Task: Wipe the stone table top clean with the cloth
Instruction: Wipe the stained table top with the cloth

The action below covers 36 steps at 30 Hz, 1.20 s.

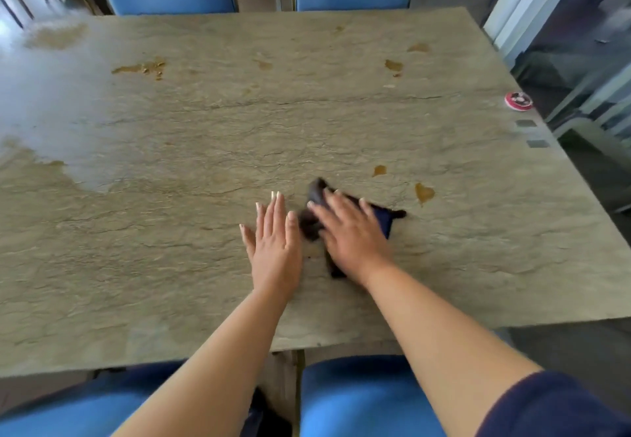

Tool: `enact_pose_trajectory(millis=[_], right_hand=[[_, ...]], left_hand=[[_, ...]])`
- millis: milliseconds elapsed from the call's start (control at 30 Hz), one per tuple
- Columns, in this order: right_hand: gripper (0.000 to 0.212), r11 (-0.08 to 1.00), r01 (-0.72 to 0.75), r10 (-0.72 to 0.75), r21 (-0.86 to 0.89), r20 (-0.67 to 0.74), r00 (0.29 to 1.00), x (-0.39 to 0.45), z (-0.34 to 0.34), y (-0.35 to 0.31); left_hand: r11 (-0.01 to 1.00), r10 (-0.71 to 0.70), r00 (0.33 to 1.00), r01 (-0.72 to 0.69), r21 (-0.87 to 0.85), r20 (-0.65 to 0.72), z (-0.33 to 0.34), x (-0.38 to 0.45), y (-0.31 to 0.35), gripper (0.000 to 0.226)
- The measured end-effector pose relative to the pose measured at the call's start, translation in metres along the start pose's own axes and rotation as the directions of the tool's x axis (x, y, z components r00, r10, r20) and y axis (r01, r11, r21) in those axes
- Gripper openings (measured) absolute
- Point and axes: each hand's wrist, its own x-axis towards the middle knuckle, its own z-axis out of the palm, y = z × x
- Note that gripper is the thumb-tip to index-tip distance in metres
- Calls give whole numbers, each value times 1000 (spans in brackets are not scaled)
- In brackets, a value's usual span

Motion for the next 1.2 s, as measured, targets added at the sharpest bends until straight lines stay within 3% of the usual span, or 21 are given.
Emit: enact_pose_trajectory(millis=[100,200,267,333,400,433,500,567,633,700,767,800,833,867,933,1000,1033,1100,1200], right_hand=[[50,967,-253,251,-13,-81,965,9,-9,62],[50,849,-528,527,18,-101,844,9,-15,84],[52,806,-591,591,33,-92,801,3,-14,67],[53,881,-474,472,6,-98,876,-15,-9,37],[54,986,-166,165,-25,-60,985,-42,-2,15],[54,999,22,-23,-32,-25,999,-57,-1,10],[53,938,347,-346,-6,79,935,-81,-4,21],[51,874,485,-482,19,148,864,-94,-12,51],[51,947,319,-311,-48,119,943,-99,-17,83],[52,994,-80,80,-76,-13,997,-97,-22,104],[51,910,-413,411,-43,-58,910,-90,-26,101],[51,873,-486,485,-34,-27,874,-86,-26,93],[52,877,-478,478,-40,-3,878,-85,-25,84],[54,923,-382,382,-44,-12,924,-89,-23,77],[55,998,-19,21,-52,29,999,-111,-24,76],[53,964,262,-255,-38,137,957,-140,-27,104],[52,950,307,-298,-48,145,943,-152,-30,122],[51,971,223,-216,-83,81,973,-167,-37,157],[50,993,-73,76,-92,24,997,-153,-42,199]], left_hand=[[923,9,1000,-5,385,-10,17,-3,0,61],[877,4,1000,1,480,-9,20,0,-2,66],[878,0,1000,5,478,-11,21,1,1,64],[894,8,1000,-2,449,-12,20,1,3,67],[909,14,1000,-7,418,-15,18,0,2,73],[914,14,1000,-6,407,-17,17,-1,2,74],[911,17,1000,-10,411,-14,17,-1,3,73],[894,16,1000,-11,447,-8,18,-2,4,68],[877,5,1000,-2,480,-3,20,-1,5,64],[877,-37,999,34,480,-2,21,-3,8,65],[900,-72,997,65,431,1,24,-4,19,67],[914,-68,998,55,401,17,28,-5,28,67],[927,-42,998,23,374,43,35,-8,38,66],[937,2,998,-27,347,70,43,-11,48,65],[952,96,989,-125,280,114,61,-20,69,66],[961,141,980,-169,218,137,79,-27,88,68],[961,151,977,-180,208,148,87,-28,96,67],[949,151,975,-189,254,163,101,-27,110,60],[890,121,984,-165,426,128,120,-25,119,55]])
